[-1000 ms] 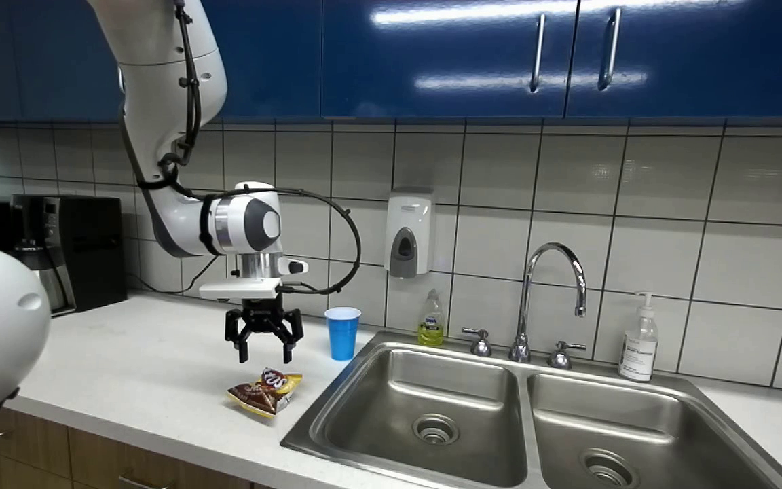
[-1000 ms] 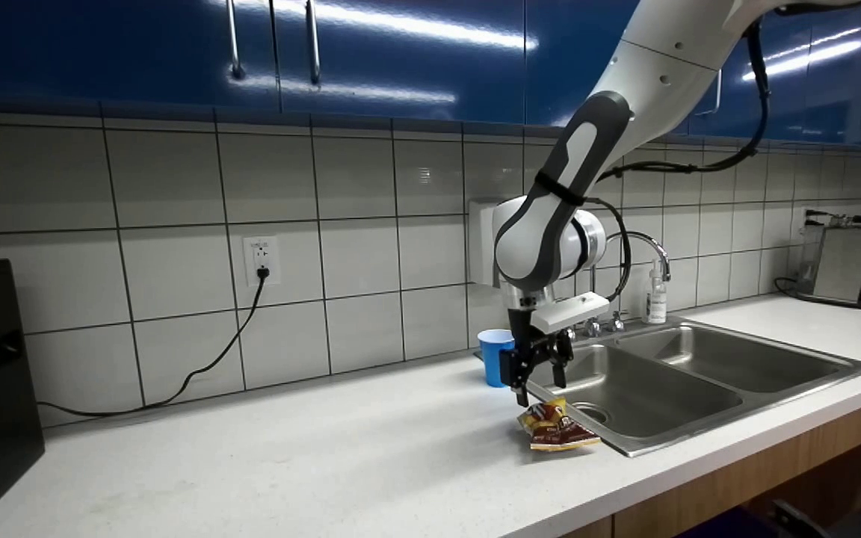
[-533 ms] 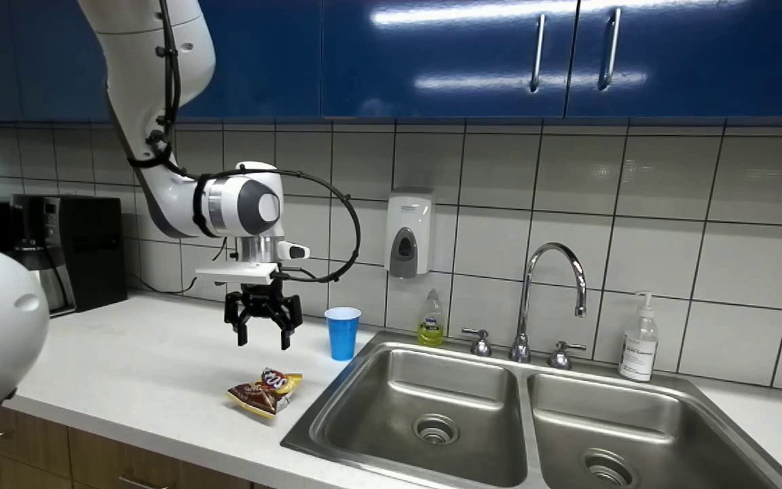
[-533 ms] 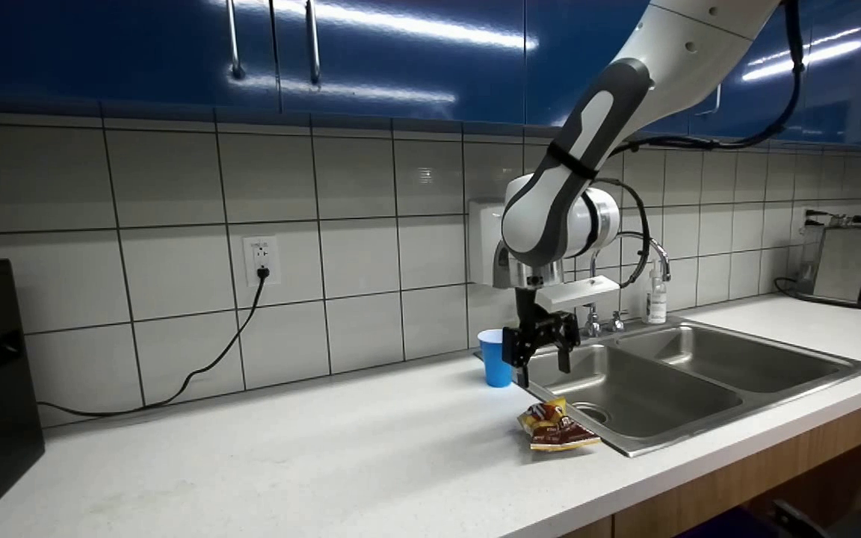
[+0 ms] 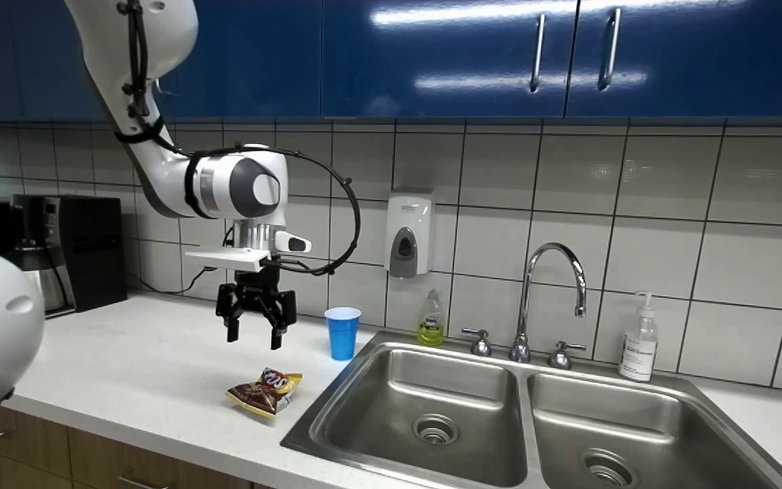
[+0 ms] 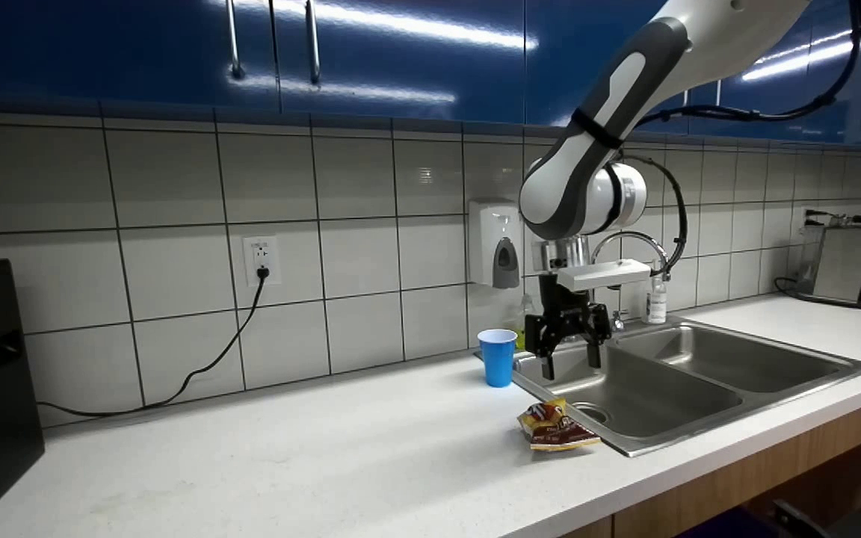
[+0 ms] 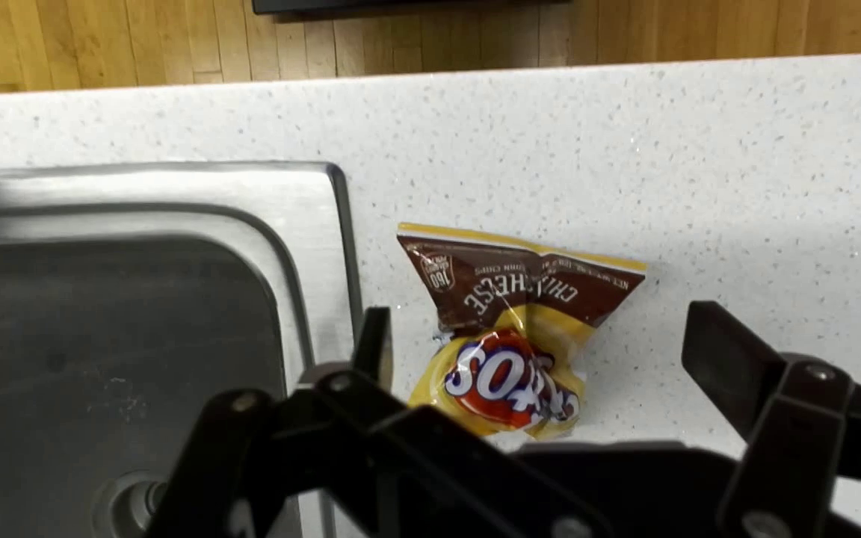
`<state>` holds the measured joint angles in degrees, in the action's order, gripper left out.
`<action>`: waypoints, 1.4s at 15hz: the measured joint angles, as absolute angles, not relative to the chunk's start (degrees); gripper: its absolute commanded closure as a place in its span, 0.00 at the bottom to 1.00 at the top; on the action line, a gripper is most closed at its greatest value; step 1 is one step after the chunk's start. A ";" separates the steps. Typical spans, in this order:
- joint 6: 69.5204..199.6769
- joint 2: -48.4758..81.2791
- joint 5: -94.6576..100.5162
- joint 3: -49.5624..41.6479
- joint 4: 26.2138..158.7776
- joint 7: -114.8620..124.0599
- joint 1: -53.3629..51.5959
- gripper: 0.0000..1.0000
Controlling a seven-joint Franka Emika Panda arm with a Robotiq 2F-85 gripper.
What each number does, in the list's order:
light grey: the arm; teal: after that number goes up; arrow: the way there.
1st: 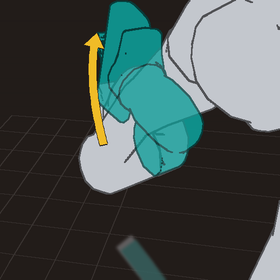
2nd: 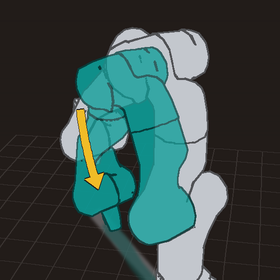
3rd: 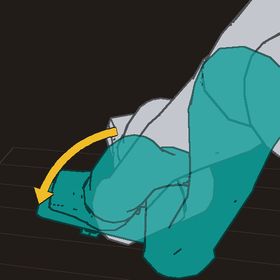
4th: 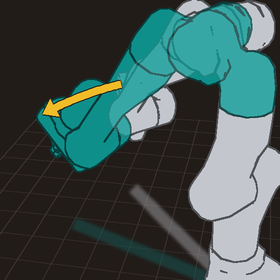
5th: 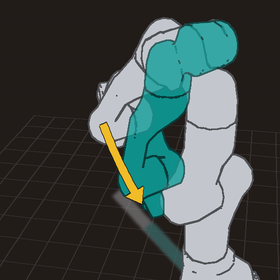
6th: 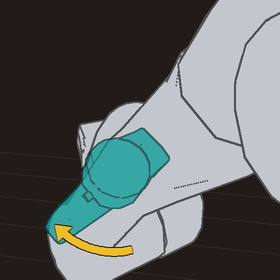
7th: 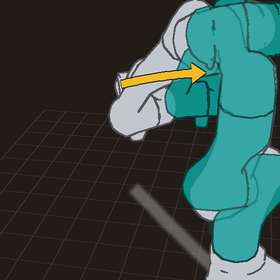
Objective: Take the snack packet out of the kitchen sink
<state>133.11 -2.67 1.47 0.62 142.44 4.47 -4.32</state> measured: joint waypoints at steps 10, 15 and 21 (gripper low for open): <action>124.20 -9.19 1.51 0.08 145.71 4.52 -3.02 0.00; 123.70 -10.29 1.52 0.08 146.41 4.52 -2.79 0.00; 123.68 -10.32 1.52 0.07 146.48 4.52 -2.79 0.00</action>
<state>123.68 -10.32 1.52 0.07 146.48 4.52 -2.79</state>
